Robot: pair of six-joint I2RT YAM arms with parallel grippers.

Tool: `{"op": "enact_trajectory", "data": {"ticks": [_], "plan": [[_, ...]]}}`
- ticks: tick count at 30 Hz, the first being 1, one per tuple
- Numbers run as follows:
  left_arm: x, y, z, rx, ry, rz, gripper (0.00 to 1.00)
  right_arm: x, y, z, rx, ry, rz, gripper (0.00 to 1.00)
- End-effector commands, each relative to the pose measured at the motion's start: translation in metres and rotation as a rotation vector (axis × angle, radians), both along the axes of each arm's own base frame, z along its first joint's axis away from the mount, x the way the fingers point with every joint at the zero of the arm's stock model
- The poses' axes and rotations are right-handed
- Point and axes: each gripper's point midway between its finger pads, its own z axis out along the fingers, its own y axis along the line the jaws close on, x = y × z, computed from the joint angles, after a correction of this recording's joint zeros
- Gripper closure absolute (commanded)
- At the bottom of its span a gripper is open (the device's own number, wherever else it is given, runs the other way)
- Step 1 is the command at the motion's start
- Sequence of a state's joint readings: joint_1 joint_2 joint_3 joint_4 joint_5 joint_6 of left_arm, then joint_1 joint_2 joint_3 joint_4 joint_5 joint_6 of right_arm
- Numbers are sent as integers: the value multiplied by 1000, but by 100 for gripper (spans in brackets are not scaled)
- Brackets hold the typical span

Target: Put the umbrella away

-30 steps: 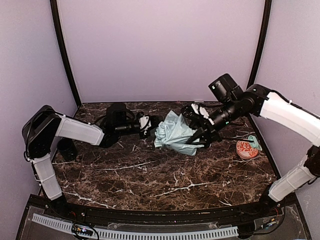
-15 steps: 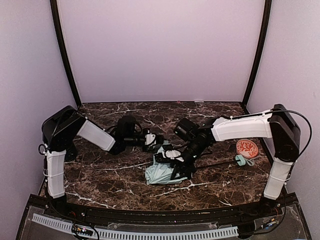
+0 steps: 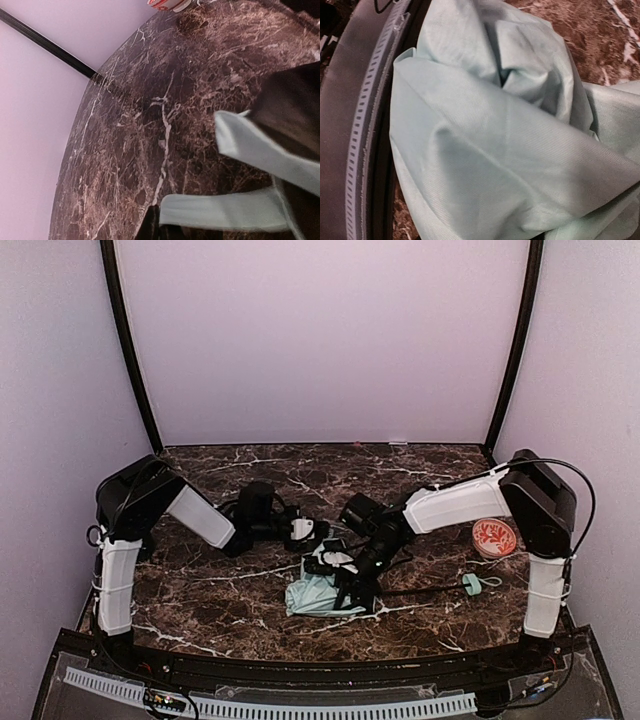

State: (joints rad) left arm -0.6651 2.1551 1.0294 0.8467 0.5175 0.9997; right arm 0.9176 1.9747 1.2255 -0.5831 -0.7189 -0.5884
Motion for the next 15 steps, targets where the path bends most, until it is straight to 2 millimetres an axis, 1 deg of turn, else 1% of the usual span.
{"op": "enact_trajectory", "data": {"ticks": [1, 3, 4, 5, 6, 8, 9, 11, 13, 14, 15], "plan": [[57, 22, 57, -107, -239, 212, 78, -61, -31, -28, -200, 290, 17, 100], [65, 27, 62, -111, -249, 266, 37, -56, -30, -29, -203, 297, -1, 100], [72, 32, 69, -121, -275, 317, 24, -51, -30, -30, -203, 300, -17, 100], [87, 50, 76, -119, -302, 405, 16, -45, -30, -32, -205, 302, -41, 100], [96, 63, 81, -120, -318, 454, 10, -39, -31, -36, -215, 297, -69, 100], [105, 86, 89, -110, -333, 531, 6, -21, -33, -45, -246, 259, -143, 100], [109, 98, 94, -110, -337, 573, 4, -15, -32, -48, -254, 237, -160, 100], [117, 126, 98, -92, -329, 674, 3, -7, -31, -52, -264, 198, -185, 100], [124, 157, 114, -116, -316, 831, 2, -3, -28, -53, -268, 194, -197, 100], [124, 171, 122, -148, -297, 912, 1, -3, -28, -54, -270, 198, -200, 100], [121, 184, 136, -195, -268, 974, 1, -4, -27, -54, -265, 213, -201, 100]]}}
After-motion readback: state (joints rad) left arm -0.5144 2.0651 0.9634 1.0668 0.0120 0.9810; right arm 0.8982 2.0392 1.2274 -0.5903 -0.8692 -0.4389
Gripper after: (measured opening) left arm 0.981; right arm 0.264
